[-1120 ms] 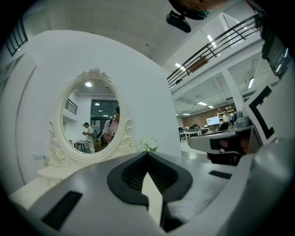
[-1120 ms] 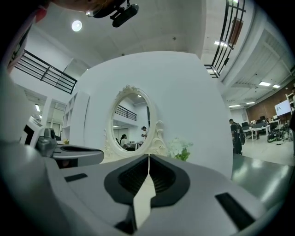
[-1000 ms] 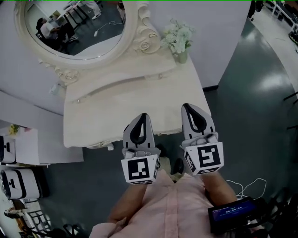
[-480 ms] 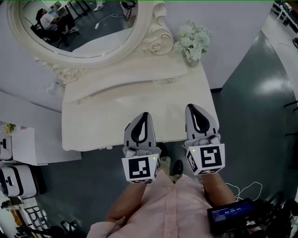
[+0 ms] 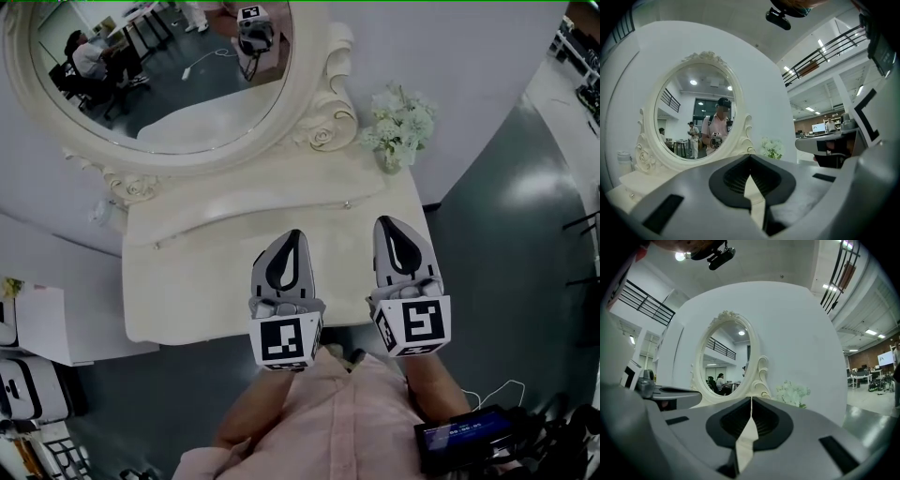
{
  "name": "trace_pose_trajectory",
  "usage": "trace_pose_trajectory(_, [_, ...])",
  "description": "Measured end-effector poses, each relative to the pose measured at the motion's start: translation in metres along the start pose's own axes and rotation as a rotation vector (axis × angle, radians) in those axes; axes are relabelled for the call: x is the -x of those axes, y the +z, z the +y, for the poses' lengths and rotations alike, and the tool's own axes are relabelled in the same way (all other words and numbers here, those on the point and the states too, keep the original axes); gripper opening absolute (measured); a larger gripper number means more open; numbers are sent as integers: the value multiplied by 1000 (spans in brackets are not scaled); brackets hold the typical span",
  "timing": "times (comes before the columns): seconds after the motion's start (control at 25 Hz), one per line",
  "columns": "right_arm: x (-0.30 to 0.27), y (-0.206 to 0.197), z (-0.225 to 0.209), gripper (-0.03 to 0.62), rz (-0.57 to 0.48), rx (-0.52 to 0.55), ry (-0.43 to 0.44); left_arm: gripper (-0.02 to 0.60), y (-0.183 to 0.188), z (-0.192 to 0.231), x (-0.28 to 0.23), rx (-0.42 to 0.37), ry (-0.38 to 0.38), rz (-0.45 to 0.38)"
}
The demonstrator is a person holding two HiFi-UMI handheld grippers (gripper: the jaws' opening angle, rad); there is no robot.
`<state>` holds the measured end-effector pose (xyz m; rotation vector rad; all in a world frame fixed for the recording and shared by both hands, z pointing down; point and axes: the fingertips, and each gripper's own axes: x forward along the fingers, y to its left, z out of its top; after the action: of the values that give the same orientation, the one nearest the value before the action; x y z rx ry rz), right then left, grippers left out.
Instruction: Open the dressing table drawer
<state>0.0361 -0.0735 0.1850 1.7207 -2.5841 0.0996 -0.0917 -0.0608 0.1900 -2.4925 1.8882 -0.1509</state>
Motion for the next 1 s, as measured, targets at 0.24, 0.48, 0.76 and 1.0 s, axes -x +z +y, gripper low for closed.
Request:
trace_pose_trajectory(0.24, [-24, 4, -1, 20, 8, 2, -16, 21, 3, 8, -25, 20, -37, 2])
trace_pose_trajectory(0.48, [-50, -15, -15, 20, 43, -15, 3, 21, -16, 17, -47, 27, -7, 55])
trace_pose_trajectory(0.76, [-70, -37, -20, 20, 110, -32, 48, 21, -33, 19, -59, 46, 26, 112])
trace_pose_trajectory(1.0, [-81, -71, -23, 20, 183, -56, 60, 21, -59, 20, -67, 66, 28, 172])
